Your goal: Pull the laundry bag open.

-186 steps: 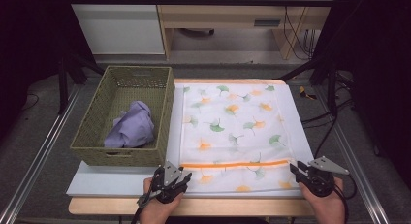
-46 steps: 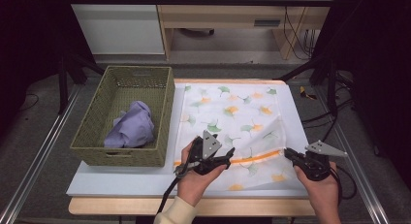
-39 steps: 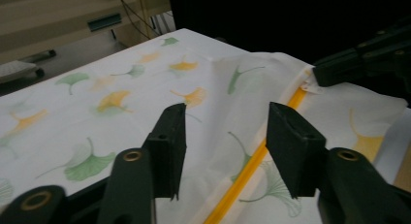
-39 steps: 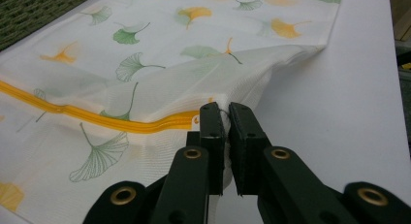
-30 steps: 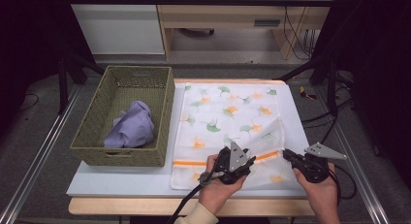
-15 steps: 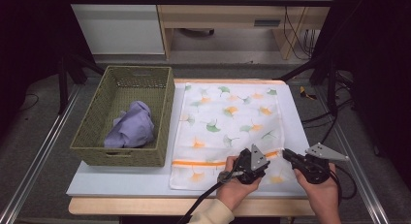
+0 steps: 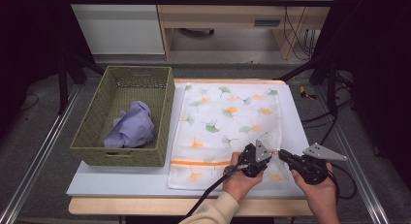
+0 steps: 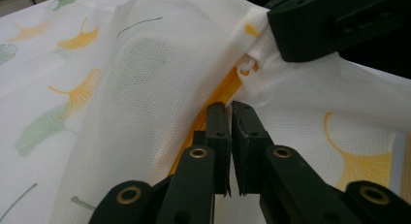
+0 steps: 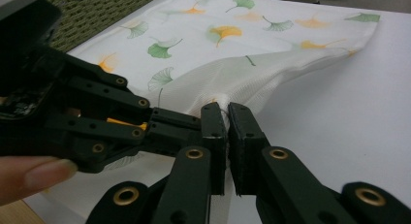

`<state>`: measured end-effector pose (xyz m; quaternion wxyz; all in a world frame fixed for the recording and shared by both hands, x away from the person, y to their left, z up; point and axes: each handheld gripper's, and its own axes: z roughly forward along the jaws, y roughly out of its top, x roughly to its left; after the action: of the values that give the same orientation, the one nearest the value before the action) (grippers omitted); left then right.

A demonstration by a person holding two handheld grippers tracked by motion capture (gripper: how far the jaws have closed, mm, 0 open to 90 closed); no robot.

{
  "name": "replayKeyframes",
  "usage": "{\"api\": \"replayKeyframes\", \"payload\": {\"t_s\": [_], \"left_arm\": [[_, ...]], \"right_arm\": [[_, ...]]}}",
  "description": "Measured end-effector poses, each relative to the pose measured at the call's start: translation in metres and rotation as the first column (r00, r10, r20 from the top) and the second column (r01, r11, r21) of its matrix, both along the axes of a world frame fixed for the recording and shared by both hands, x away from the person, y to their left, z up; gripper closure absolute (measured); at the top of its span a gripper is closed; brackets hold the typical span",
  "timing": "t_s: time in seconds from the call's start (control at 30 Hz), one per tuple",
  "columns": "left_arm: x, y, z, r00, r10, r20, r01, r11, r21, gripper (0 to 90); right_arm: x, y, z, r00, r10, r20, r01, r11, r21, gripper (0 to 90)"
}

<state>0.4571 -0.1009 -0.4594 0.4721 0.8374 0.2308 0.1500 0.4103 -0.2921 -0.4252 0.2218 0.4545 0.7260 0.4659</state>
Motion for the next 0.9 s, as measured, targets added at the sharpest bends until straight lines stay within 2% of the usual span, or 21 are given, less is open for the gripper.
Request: {"api": "replayKeyframes", "payload": {"t_s": [0.23,0.33,0.53,0.6,0.67,0.73,0.8,0.9], "left_arm": [[0.001,0.004,0.000,0.9996,-0.028,0.005,0.028,0.9994,0.021,85.4],[-0.003,0.010,0.003,0.9999,-0.016,0.004,0.015,0.9991,0.040,86.5],[-0.010,0.016,0.015,0.9995,-0.030,0.011,0.030,0.9996,0.002,87.1],[-0.010,0.014,0.017,0.9990,-0.038,0.023,0.038,0.9992,0.010,86.4],[-0.008,0.012,0.016,0.9988,-0.048,0.012,0.048,0.9989,-0.002,86.0],[-0.004,0.010,0.014,0.9988,-0.046,0.016,0.046,0.9989,0.007,84.0],[-0.002,0.009,0.013,0.9985,-0.054,-0.001,0.054,0.9985,-0.010,81.5],[-0.001,0.007,0.012,0.9979,-0.065,0.004,0.065,0.9979,0.002,80.8]], "right_arm": [[0.001,0.004,-0.002,1.0000,0.008,-0.003,-0.008,1.000,-0.020,86.0],[0.001,0.002,-0.003,1.0000,-0.001,-0.004,0.001,0.999,-0.035,85.9],[0.002,0.001,-0.004,1.0000,-0.007,-0.007,0.007,0.999,-0.036,85.9],[0.001,0.001,-0.003,1.0000,-0.006,-0.007,0.006,0.999,-0.033,85.9],[0.001,0.002,-0.003,1.0000,-0.007,-0.004,0.007,0.999,-0.032,85.9],[0.000,0.002,-0.003,1.0000,-0.006,-0.001,0.006,0.999,-0.032,85.8],[0.000,0.002,-0.003,1.0000,-0.006,-0.002,0.006,0.999,-0.031,85.9],[0.000,0.002,-0.003,1.0000,-0.006,-0.001,0.006,1.000,-0.030,85.8]]}}
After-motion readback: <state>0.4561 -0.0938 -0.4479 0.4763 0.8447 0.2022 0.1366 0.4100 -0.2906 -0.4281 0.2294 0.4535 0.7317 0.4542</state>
